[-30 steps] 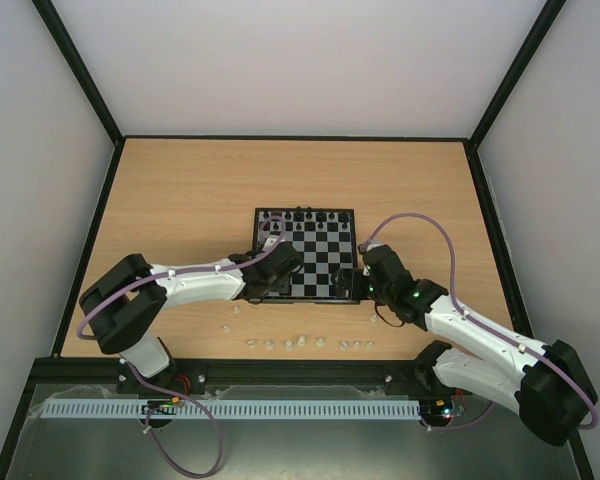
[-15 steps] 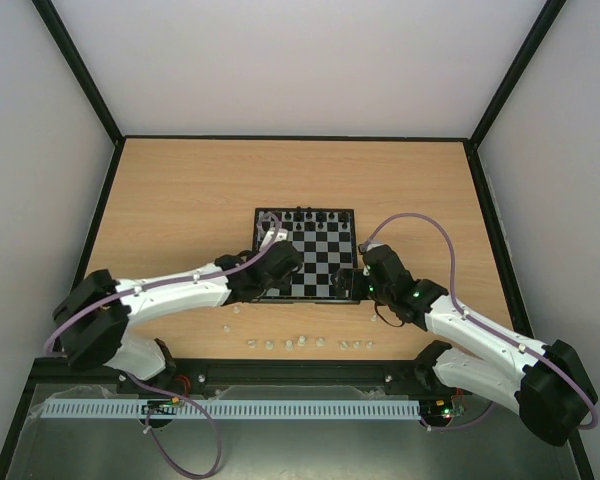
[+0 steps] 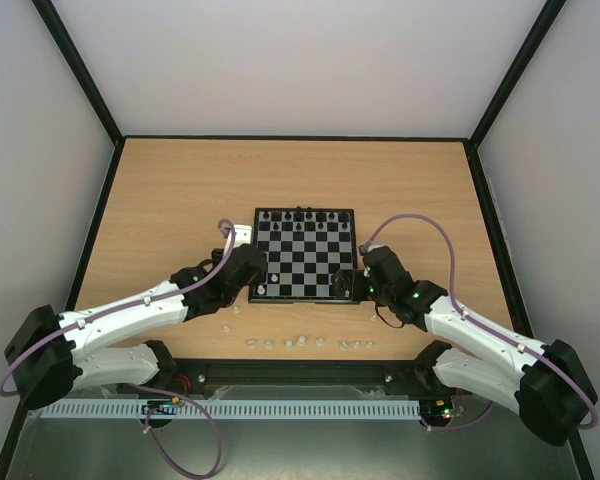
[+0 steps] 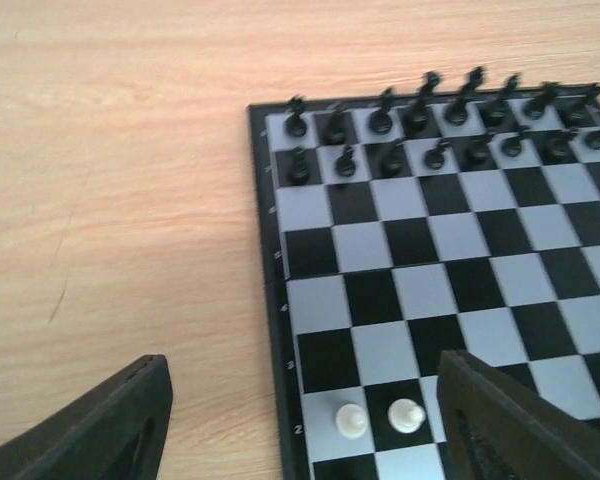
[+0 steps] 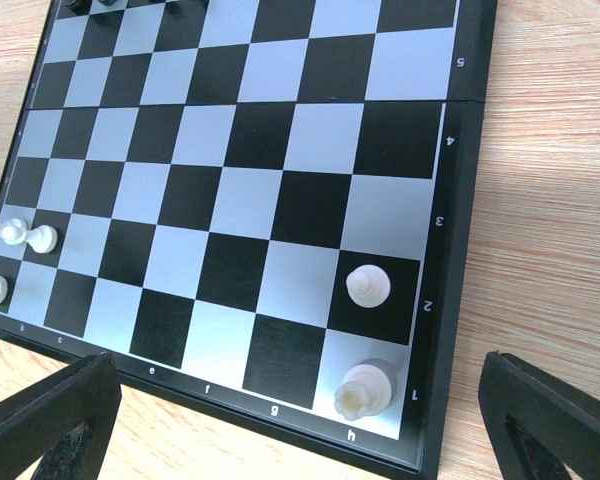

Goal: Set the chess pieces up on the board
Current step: Pick up the chess piece at the center of the board.

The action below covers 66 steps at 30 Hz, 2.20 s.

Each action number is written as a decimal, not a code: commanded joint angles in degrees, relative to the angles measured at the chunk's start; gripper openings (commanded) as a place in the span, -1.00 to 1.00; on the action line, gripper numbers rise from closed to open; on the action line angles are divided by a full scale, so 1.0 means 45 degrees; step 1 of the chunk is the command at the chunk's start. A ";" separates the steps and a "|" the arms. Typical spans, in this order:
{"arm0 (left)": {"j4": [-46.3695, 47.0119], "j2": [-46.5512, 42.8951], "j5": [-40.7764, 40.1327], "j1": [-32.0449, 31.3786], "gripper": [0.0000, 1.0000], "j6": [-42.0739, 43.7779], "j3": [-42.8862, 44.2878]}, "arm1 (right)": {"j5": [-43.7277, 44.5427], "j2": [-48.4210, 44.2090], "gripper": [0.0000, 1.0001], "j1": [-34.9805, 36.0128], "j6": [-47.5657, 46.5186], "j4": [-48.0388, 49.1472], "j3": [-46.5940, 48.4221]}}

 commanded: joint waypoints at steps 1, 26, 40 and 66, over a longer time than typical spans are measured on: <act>0.0749 -0.0416 -0.0144 0.0641 0.64 0.0018 -0.0815 | 0.0433 0.0052 0.97 -0.0068 -0.0114 0.0130 -0.0240; 0.0247 -0.3045 0.1532 0.1451 0.98 -0.1836 -0.2749 | 0.0414 0.0106 0.97 -0.0046 -0.0154 0.0179 -0.0211; -0.1971 -0.5254 0.2835 0.0046 0.98 -0.3815 -0.3778 | 0.0414 -0.0427 0.97 -0.0035 -0.0144 0.0061 -0.0245; -0.0805 -0.2780 0.1559 -0.1414 -0.10 -0.5362 -0.5076 | 0.0042 -0.0494 0.97 -0.0041 -0.0173 0.0141 -0.0320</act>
